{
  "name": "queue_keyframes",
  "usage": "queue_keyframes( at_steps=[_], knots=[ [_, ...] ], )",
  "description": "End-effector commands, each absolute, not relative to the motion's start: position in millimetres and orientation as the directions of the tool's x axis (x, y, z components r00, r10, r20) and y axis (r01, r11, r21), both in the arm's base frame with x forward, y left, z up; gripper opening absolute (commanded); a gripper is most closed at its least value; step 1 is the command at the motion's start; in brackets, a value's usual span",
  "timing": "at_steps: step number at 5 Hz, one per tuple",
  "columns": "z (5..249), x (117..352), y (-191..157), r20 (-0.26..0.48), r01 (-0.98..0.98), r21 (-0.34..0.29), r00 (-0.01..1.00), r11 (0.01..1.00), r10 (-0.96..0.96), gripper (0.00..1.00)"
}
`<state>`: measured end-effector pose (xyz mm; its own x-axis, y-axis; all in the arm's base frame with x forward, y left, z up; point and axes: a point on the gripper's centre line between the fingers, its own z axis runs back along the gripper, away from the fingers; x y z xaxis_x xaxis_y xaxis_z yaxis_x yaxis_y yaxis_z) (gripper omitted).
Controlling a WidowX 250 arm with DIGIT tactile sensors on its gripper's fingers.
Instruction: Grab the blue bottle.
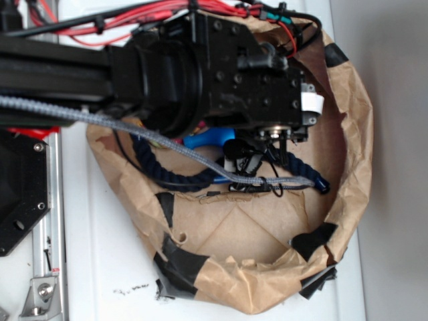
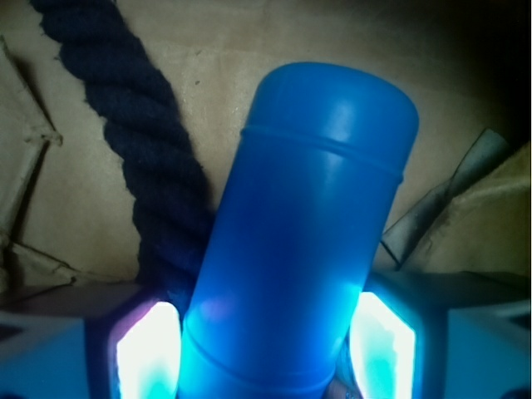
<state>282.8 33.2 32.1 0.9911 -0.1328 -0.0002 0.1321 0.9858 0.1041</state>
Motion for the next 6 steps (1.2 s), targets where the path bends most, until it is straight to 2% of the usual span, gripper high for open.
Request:
queue_keyframes(
  at_steps=[1,2,3,4,6],
  knots=[
    [75,279,28,0.085,0.150,0.090,0.984,0.985,-0.158,0.00],
    [126,292,3,0.180,0.222,0.003,0.959,0.975,-0.219,0.00],
    [161,310,-20,0.177,0.272,-0.077,0.951,0.959,-0.255,0.00],
    [172,314,-39,0.164,0.314,-0.112,0.942,0.943,-0.294,0.00],
    [166,309,-41,0.107,0.303,-0.106,0.950,0.947,-0.292,0.00]
  ],
)
